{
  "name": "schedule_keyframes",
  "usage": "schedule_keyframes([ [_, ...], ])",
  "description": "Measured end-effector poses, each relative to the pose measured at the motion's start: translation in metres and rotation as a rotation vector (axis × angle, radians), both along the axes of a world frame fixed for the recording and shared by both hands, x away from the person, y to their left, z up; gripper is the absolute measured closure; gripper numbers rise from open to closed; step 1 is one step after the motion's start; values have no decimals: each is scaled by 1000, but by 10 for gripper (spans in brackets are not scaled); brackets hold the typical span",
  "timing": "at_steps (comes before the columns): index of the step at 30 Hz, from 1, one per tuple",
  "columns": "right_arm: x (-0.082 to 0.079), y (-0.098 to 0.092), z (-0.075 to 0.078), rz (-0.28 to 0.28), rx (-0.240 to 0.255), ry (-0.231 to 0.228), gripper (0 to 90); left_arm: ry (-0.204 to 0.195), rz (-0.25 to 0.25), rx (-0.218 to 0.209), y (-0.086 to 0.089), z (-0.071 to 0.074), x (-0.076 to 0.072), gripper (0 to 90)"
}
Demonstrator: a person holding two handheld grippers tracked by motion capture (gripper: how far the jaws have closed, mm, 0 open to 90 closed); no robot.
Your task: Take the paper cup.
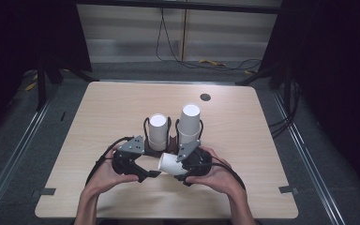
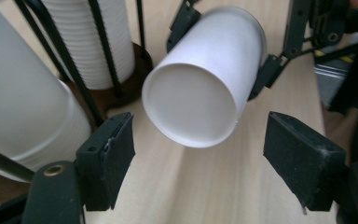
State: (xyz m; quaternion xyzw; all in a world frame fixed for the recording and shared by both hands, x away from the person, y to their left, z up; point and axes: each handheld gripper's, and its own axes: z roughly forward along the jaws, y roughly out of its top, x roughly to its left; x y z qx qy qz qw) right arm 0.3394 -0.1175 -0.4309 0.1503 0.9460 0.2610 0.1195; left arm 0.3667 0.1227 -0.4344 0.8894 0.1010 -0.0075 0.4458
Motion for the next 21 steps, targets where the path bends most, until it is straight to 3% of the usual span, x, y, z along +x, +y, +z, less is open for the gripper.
schedule_keyframes([
  [1,0,1,1,5,-7,-3,263,4,1,15,0,1,1,246],
  [3,1,2,2,8,-11,-5,263,12,-12,7,0,2,1,314],
  [12,1,12,3,48,-75,14,263,-6,-26,48,-1,1,1,278],
  [13,2,13,3,56,-81,19,263,-8,-36,71,-2,1,1,278],
  [16,3,18,4,73,-99,24,265,-2,-40,78,-4,0,0,276],
  [17,3,20,4,87,-101,24,265,-29,-56,106,-6,0,1,276],
  [19,2,22,3,85,-109,28,265,-38,-47,129,-6,0,1,287],
  [21,2,23,1,90,-117,34,265,-25,-63,136,-7,-2,1,304],
])
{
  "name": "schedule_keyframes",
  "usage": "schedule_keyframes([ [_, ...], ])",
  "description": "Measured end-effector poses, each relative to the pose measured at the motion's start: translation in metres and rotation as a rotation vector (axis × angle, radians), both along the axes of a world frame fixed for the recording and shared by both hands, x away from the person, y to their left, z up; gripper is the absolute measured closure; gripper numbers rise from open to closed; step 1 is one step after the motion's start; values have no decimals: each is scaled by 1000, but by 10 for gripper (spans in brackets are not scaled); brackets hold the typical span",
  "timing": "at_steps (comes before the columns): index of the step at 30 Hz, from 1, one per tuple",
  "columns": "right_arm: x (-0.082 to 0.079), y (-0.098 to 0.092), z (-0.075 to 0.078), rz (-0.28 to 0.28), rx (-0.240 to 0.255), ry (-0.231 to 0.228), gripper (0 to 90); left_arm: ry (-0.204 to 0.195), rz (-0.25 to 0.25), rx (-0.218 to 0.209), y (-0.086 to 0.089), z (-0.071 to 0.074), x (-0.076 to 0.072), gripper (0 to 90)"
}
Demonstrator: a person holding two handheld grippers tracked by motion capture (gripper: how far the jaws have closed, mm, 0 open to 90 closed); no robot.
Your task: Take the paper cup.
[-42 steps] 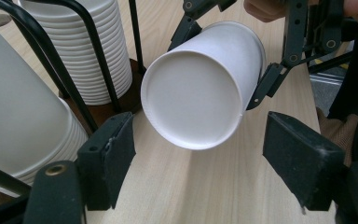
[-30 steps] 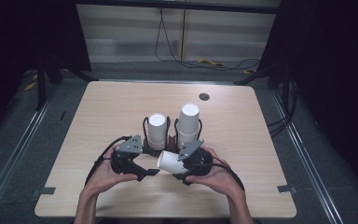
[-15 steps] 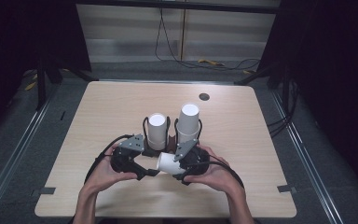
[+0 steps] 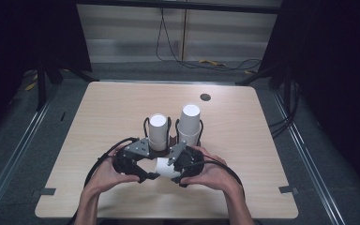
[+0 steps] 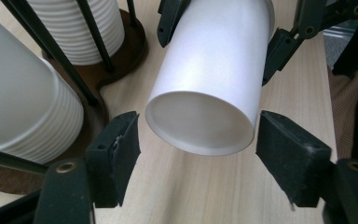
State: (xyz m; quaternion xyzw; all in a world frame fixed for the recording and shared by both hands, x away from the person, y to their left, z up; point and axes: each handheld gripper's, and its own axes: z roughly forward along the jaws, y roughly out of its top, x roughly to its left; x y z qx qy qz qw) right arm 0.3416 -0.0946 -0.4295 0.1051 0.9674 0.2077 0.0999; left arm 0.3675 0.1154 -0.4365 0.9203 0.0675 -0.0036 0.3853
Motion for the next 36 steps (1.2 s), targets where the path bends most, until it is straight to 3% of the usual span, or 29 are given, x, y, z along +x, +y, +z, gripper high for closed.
schedule_keyframes([
  [8,1,6,-5,14,-5,19,265,4,-7,25,-4,-7,0,298],
  [15,0,10,-7,42,-4,30,266,17,-42,21,-5,-8,-1,312],
  [18,0,11,-8,49,-5,23,266,29,-32,16,-5,-10,-1,313],
  [25,-1,13,-5,62,25,31,268,46,-57,21,-8,-13,0,291],
  [36,-2,16,-6,75,32,37,269,53,-86,16,-10,-14,-1,304],
])
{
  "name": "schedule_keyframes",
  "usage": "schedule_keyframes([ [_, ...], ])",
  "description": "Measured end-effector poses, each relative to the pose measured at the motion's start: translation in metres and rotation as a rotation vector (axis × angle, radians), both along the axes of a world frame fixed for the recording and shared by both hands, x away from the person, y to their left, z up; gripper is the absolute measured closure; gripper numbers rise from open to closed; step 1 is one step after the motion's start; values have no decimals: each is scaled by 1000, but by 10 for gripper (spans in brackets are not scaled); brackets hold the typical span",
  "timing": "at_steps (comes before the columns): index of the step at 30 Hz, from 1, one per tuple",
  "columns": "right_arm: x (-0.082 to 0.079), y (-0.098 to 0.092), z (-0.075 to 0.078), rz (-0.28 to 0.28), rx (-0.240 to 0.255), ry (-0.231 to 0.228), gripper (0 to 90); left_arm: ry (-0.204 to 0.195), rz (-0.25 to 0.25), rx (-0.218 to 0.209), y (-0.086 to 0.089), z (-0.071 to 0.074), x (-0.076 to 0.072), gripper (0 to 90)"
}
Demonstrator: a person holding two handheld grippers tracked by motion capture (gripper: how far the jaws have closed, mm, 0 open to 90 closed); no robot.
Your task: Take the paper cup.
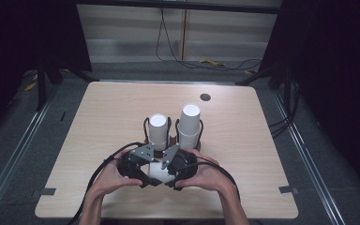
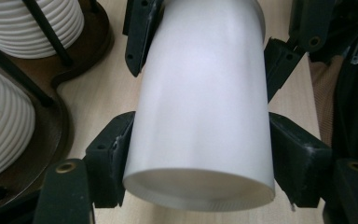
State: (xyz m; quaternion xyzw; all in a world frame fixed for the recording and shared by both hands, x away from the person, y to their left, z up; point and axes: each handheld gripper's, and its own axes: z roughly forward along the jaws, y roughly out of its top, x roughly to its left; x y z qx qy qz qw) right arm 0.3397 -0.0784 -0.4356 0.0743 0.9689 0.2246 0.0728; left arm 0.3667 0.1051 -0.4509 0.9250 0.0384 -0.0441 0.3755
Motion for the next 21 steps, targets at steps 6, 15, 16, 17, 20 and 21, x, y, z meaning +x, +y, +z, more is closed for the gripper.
schedule_keyframes([
  [6,0,-1,0,2,20,17,272,-3,-9,-11,2,2,-1,321],
  [15,-1,-7,0,-23,72,10,150,-3,6,-35,5,5,-2,328],
  [16,-1,-8,0,-30,79,4,143,-3,13,-51,6,5,-3,327],
  [17,-2,-9,0,-40,93,1,138,-6,16,-55,7,6,-3,327],
  [20,-2,-14,0,-62,118,-5,139,-12,27,-68,11,6,-3,326],
  [21,-2,-16,0,-68,131,1,143,-14,37,-76,12,7,-4,327],
])
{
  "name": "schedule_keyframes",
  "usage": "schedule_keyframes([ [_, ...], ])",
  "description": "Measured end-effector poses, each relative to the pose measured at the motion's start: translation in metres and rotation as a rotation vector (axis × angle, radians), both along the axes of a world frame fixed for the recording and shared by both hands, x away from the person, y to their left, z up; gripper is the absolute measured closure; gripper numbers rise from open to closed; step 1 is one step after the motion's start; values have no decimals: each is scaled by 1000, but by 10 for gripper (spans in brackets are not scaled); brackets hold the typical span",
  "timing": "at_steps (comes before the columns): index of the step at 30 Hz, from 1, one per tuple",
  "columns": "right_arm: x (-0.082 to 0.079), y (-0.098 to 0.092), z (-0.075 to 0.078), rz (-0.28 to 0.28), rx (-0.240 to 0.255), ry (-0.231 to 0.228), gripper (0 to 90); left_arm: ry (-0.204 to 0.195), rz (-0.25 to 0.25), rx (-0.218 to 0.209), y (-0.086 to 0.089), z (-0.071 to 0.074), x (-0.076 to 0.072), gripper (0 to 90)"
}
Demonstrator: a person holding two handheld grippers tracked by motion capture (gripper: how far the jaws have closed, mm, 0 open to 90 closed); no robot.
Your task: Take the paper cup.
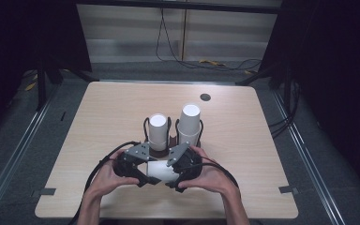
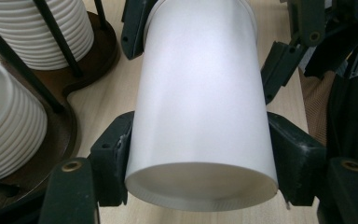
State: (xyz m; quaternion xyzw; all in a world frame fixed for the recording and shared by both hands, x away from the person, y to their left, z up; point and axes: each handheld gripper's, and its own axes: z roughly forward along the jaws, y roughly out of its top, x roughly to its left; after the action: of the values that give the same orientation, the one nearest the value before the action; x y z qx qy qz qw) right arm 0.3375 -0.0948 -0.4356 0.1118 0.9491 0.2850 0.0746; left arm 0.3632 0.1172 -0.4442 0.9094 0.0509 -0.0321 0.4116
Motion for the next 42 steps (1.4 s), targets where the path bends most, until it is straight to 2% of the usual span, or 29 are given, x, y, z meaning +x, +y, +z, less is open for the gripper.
schedule_keyframes([
  [3,0,-6,0,-25,29,-9,148,0,20,-16,4,0,-1,326],
  [4,0,-8,-1,-28,38,-11,141,10,31,-37,6,0,-1,326],
  [8,-1,-16,-4,-59,64,-15,155,-10,54,-75,9,0,-3,326],
  [18,-8,-31,-12,-120,135,-29,154,-23,86,-166,13,-6,-7,322],
  [19,-9,-33,-12,-132,150,-35,154,-23,96,-180,13,-7,-8,322],
  [21,-10,-37,-14,-148,173,-38,152,-49,104,-190,13,-9,-9,321],
  [27,-16,-49,-22,-187,228,-48,152,-37,122,-255,16,-14,-9,320],
  [30,-19,-54,-24,-205,275,-51,153,-40,132,-272,17,-16,-9,320],
  [32,-21,-57,-25,-213,311,-57,153,-59,138,-284,18,-18,-10,320],
  [35,-23,-60,-28,-220,352,-62,158,-58,154,-314,18,-21,-12,320],
  [42,-26,-64,-33,-242,419,-60,140,-66,150,-368,20,-25,-14,320],
])
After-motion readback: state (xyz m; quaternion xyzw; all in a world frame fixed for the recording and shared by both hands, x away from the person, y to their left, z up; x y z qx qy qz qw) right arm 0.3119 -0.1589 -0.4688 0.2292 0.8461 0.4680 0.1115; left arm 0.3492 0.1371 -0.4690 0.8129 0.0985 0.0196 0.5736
